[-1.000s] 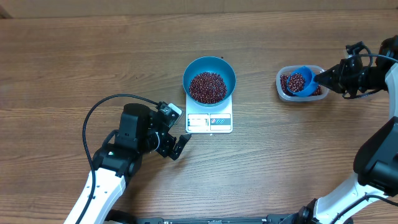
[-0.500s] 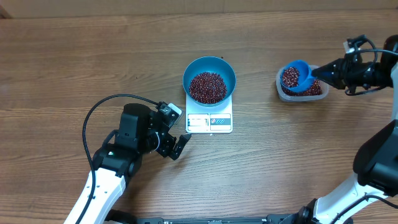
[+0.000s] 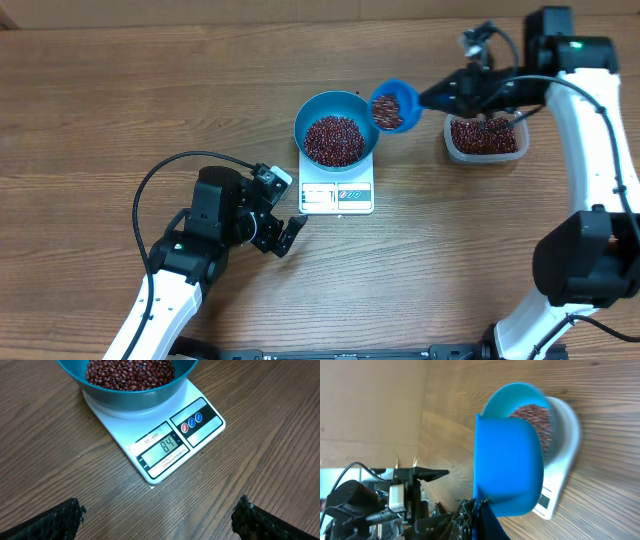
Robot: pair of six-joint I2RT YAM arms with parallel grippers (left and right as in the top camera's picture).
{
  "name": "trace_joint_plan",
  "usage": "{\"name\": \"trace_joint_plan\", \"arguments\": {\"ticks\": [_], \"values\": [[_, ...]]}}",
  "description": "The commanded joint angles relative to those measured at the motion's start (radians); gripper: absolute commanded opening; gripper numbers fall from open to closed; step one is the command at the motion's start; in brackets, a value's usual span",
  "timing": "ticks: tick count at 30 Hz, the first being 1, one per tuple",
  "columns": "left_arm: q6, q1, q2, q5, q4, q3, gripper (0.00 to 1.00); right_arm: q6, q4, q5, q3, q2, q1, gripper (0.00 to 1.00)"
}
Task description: Scoop item into bowl and weigh 150g on scale
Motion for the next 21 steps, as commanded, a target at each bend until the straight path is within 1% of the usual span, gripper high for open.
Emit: {"name": "trace_joint_plan", "arguments": {"ticks": [1,8,16,21], "values": [[-0.018,0.006,0.005,-0.003,0.001,-0.006,1.0,0.107,0.058,0.044,0.035,-0.044,0.077,0.04],[-0.018,0.006,0.005,-0.003,0.001,-0.006,1.0,0.188,0.159,0.209,0.035,-0.044,0.21,0.04],[-0.018,0.006,0.005,-0.003,0.001,-0.006,1.0,0.207,0.2,0.432,0.035,-0.044,0.331,0.04],[-0.018,0.006,0.005,-0.003,0.001,-0.006,1.0,0.206,0.219,0.539,0.035,-0.044,0.374,0.04]]}}
